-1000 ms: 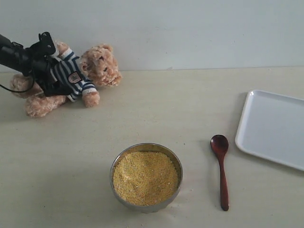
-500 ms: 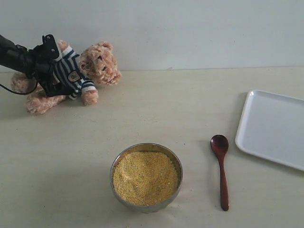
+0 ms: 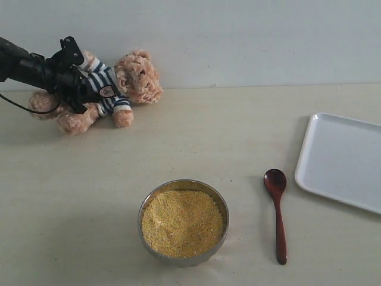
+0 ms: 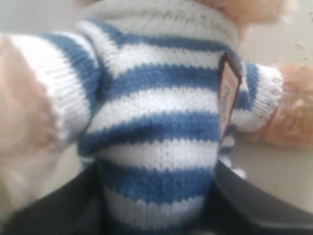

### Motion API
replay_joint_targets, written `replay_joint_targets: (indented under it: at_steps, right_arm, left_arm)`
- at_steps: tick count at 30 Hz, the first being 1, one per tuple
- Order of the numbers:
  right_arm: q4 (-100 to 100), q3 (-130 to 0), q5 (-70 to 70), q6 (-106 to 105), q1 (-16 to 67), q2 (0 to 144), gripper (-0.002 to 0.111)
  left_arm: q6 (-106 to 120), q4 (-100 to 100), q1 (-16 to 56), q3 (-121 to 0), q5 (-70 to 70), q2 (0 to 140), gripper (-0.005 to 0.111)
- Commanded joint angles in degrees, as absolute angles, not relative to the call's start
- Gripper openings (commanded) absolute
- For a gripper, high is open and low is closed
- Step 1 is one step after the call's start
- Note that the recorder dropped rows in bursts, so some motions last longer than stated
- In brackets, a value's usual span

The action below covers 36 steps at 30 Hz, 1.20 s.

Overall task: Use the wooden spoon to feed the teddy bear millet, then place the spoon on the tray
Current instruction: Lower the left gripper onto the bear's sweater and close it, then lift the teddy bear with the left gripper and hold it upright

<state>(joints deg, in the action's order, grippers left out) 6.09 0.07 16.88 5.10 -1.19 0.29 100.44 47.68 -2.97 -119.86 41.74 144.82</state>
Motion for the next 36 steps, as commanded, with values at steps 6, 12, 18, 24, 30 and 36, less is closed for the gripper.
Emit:
replay_joint_targets:
  at_steps: [6,12,18,24,30,36]
  right_arm:
    - [6.5,0.0,16.1,5.1,-1.6,0.0,0.001]
    - [6.5,0.0,16.1,5.1,-1.6,0.0,0.001]
    - [6.5,0.0,16.1,5.1,-1.6,0.0,0.001]
    - [6.5,0.0,16.1,5.1,-1.6,0.0,0.001]
    - [6.5,0.0,16.1,5.1,-1.6,0.0,0.001]
    - [6.5,0.0,16.1,5.1,-1.6,0.0,0.001]
  left_arm:
    - [84.7,39.4,-1.8,-120.2,44.8,142.1,0.005]
    - [67.6,45.4,-1.7,-120.2,45.3,136.2,0.005]
    - [49.1,45.9,-1.6,-120.2,56.9,131.7,0.005]
    - [36.4,45.5,-0.8,-116.0,70.0,127.9,0.005]
    - [30.5,41.2,1.4,-99.5,62.0,116.8,0.005]
    - [31.5,45.2,1.9,-74.9,49.4,103.5,0.005]
